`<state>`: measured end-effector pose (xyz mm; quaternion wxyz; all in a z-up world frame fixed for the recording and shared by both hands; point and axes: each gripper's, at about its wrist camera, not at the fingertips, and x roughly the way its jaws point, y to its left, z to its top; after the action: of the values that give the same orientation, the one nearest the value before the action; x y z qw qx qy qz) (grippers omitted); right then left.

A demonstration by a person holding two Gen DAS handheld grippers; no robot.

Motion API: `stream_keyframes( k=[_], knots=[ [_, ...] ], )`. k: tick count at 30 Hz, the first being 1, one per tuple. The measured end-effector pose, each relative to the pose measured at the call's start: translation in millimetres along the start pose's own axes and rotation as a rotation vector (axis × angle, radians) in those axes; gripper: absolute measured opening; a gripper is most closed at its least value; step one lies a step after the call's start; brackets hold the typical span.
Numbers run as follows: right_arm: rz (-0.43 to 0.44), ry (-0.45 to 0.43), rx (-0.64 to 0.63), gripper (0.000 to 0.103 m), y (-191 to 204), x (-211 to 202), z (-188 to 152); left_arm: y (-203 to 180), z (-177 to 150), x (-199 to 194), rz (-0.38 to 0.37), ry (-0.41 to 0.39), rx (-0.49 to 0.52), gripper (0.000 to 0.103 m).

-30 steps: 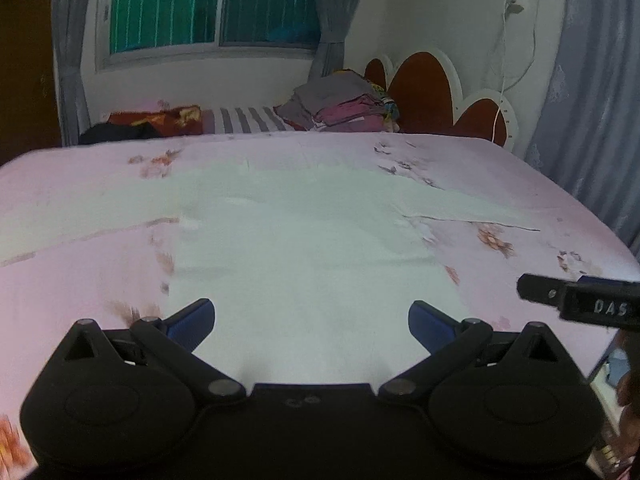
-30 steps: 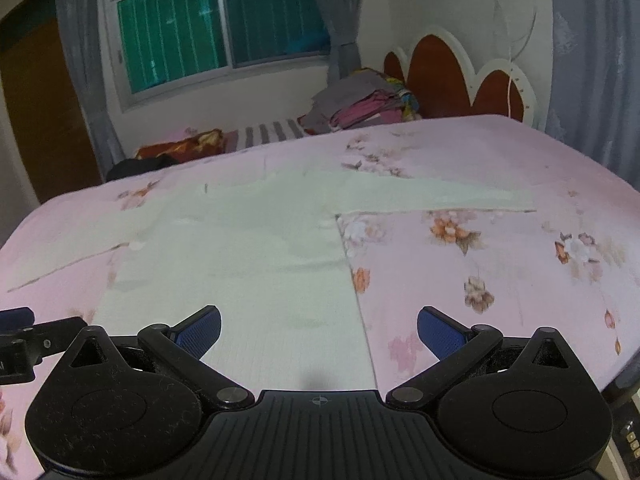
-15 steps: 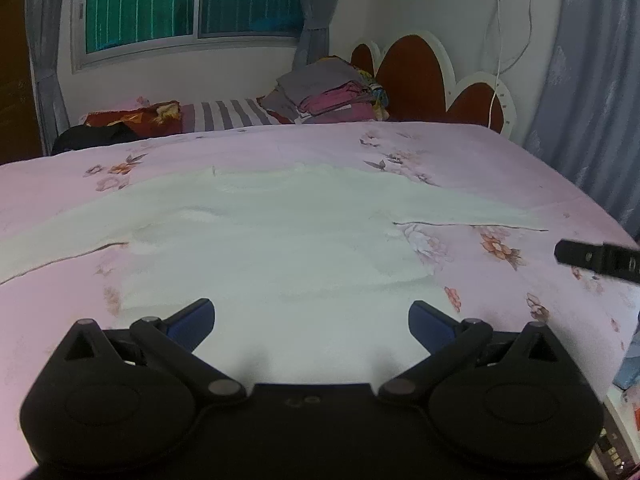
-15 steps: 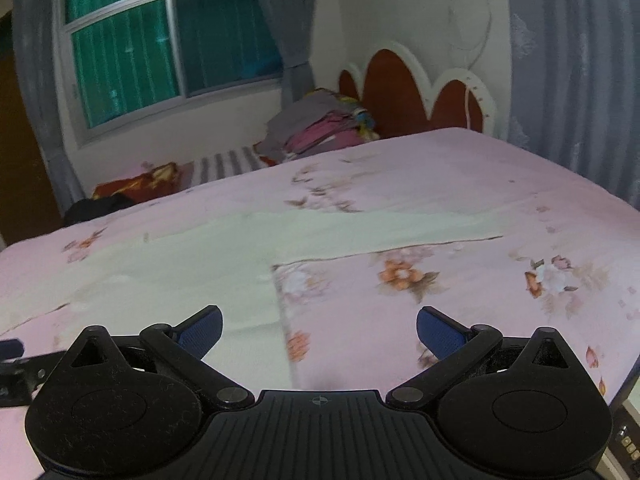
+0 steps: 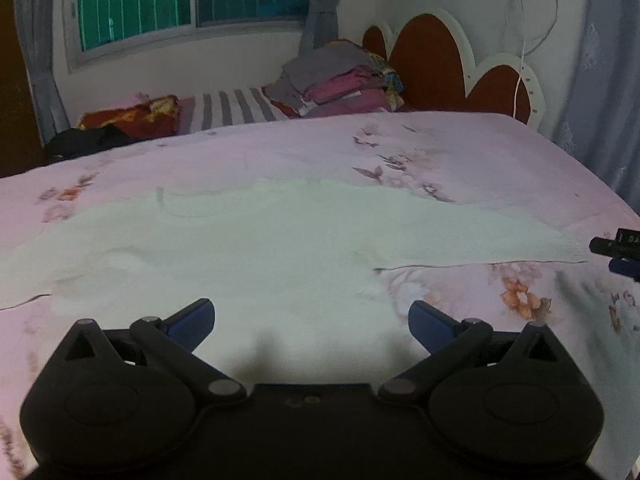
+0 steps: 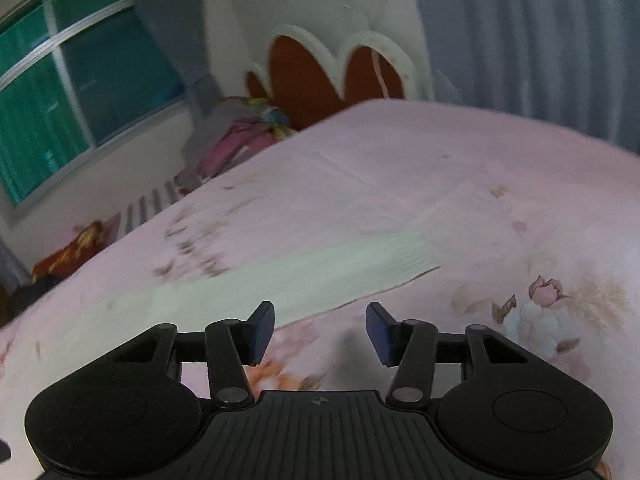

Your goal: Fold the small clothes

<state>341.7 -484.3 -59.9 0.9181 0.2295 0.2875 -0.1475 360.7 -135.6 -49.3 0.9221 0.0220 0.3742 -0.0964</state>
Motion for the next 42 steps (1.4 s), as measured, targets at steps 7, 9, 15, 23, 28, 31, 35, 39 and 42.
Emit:
stream_keyframes(
  k=[7,9,15,23,28,31,35,39,42],
  knots=[
    [-0.015,0.059,0.142,0.051,-59,62,21,-13,-1,31,0.032,0.083,0.004,0.103],
    [-0.027,0.09,0.183,0.051,-71,77,22,-9,0,34,0.045,0.1,-0.01,0.103],
    [-0.003,0.125,0.249,0.042,-91,92,22,9,8,39,0.108,0.118,-0.054,0.103],
    [0.011,0.122,0.281,0.002,-106,98,26,20,22,45,0.15,0.122,-0.12,0.103],
    [-0.025,0.134,0.196,0.002,-97,100,33,36,25,41,0.143,0.099,-0.185,0.103],
    [-0.038,0.13,0.161,0.002,-85,98,36,53,20,37,0.162,0.093,-0.192,0.103],
    [0.036,0.1,0.079,0.002,-44,85,40,84,11,35,0.195,0.102,-0.188,0.103],
    [0.117,0.116,0.0,0.002,12,76,32,119,-1,31,0.201,0.103,-0.2,0.103],
    [0.166,0.135,-0.067,0.002,62,70,19,147,-8,29,0.185,0.101,-0.209,0.103]
  ],
)
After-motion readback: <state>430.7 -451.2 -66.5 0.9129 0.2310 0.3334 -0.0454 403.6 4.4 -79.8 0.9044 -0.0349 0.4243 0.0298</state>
